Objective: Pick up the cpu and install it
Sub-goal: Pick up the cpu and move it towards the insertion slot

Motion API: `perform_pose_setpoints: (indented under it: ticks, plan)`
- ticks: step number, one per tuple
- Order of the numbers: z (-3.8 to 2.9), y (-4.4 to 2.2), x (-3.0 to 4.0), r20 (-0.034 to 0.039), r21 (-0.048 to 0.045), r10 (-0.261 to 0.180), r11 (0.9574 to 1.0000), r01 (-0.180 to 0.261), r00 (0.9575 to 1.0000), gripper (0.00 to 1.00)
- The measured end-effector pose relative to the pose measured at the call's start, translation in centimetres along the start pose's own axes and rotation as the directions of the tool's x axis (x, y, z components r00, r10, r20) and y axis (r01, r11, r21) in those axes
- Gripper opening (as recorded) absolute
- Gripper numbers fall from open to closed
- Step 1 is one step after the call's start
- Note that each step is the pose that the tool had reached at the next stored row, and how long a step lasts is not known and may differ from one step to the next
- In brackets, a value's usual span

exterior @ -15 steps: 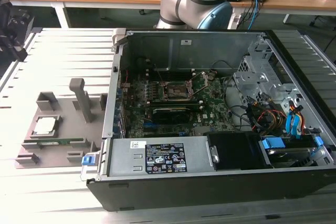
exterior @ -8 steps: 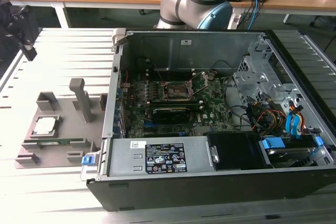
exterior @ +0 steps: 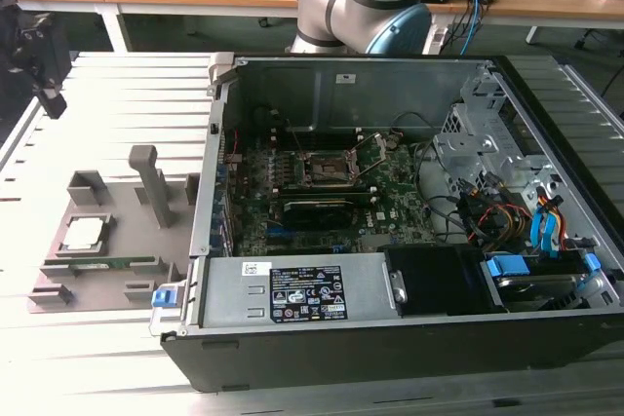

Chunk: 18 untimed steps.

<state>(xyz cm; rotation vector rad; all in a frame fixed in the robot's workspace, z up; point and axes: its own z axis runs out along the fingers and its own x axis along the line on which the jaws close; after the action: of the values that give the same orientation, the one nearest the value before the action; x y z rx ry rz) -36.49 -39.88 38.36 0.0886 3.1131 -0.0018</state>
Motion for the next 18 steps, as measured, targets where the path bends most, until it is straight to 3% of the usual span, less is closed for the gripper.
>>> perform_pose_setpoints:
  ticks: [18]
  plan:
    - [2.13,-0.01,0.24,0.0000,0.0000,0.000,1.0000,0.000,1.0000,0.60]
